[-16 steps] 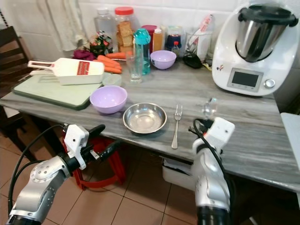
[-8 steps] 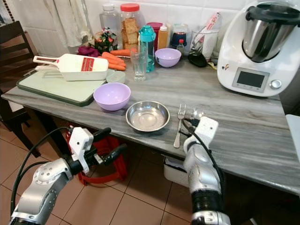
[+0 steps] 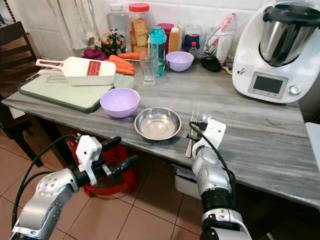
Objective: Setting the table
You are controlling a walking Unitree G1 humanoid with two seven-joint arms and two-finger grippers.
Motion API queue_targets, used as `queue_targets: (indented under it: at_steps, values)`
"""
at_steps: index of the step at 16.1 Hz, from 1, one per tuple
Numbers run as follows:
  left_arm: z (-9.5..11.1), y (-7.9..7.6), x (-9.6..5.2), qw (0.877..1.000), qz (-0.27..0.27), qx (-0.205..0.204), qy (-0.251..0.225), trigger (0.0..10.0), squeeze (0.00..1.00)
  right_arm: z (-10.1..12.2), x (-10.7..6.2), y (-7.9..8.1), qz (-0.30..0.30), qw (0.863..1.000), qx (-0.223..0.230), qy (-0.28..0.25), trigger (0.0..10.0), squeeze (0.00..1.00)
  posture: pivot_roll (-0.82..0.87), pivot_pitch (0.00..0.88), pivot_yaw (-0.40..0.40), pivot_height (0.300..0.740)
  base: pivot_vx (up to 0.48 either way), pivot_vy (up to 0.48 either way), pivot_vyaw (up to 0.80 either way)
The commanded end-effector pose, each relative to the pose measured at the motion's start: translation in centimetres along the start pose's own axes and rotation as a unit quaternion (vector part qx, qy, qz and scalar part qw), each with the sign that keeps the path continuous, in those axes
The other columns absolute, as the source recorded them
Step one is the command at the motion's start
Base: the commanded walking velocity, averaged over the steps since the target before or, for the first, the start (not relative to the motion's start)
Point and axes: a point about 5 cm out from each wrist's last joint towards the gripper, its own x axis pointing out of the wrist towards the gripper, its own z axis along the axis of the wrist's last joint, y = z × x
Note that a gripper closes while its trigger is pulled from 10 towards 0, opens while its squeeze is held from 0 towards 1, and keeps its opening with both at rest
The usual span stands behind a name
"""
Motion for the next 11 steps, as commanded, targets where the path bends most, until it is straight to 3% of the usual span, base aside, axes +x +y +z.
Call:
queue_targets:
  at_steps: [1,11]
  values:
    - [0.14,-0.29,-0.04,1.000,-0.008,0.002,0.001,10.0,0.00,0.69,0.30,-0.09,-0.005,1.000,-0.006,-0.008,10.0,0.00,-0.02,0.000,-0.016,0.740,0.000,0.000,0.00]
    - [-0.27,-0.55,0.02,1.000,-0.010,0.002,0.003,10.0,0.00,0.64,0.93,-0.73,-0.006,1.000,-0.011,-0.006,10.0,0.00,-0.02,0.000,-0.009,0.740,0.000,0.000,0.00]
